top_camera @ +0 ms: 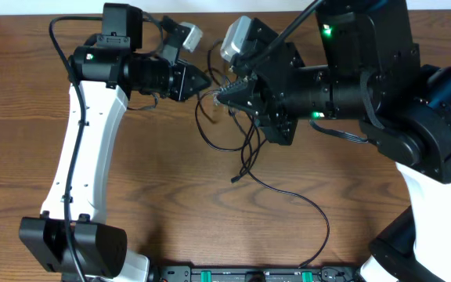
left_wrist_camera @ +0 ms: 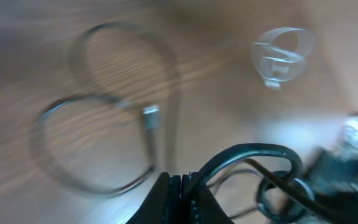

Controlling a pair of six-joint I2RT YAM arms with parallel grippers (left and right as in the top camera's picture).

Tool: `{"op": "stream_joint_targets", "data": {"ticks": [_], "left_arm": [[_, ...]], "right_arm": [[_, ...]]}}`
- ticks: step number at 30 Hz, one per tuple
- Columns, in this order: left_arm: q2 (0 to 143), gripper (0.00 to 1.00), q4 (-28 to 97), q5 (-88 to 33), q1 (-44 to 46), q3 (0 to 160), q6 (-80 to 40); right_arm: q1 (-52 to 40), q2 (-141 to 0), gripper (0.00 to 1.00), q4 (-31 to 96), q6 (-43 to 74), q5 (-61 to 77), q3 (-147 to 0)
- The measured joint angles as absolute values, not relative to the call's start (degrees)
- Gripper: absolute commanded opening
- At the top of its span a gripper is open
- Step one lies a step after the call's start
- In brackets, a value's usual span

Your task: Untangle cables

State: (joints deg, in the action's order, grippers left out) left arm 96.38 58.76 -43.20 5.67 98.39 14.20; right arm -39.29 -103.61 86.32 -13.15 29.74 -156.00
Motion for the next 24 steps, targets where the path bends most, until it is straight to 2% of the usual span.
{"op": "stream_joint_targets", "data": {"ticks": [6, 11, 12, 15, 17, 21, 24], "left_arm": [[96.4, 0.08, 58.3, -27.5, 5.6, 98.4, 6.6], [97.1, 0.08, 58.3, -22.9, 5.4, 98.4, 4.4], [97.3, 0.08, 58.3, -22.7, 5.3, 98.4, 4.3], [97.5, 0.08, 58.5, -24.0, 5.3, 98.4, 4.5], [97.5, 0.08, 58.7, -25.3, 5.3, 98.4, 4.7], [97.5, 0.07, 59.3, -29.6, 5.4, 98.4, 6.6], [97.5, 0.07, 59.5, -32.3, 5.5, 98.4, 7.9]], "right_arm": [[-37.8, -103.6, 0.01, 86.8, -13.0, 24.6, -156.0], [-32.8, -103.6, 0.01, 88.2, -13.0, 22.6, -156.0], [-32.2, -103.6, 0.05, 88.5, -13.0, 22.3, -156.0], [-31.4, -103.6, 0.31, 89.2, -12.5, 21.8, -156.0], [-31.3, -103.7, 0.43, 89.4, -12.4, 21.7, -156.0], [-31.2, -104.3, 0.53, 89.4, -12.3, 21.3, -156.1], [-30.4, -105.8, 0.55, 89.4, -11.6, 20.5, -156.3]]}}
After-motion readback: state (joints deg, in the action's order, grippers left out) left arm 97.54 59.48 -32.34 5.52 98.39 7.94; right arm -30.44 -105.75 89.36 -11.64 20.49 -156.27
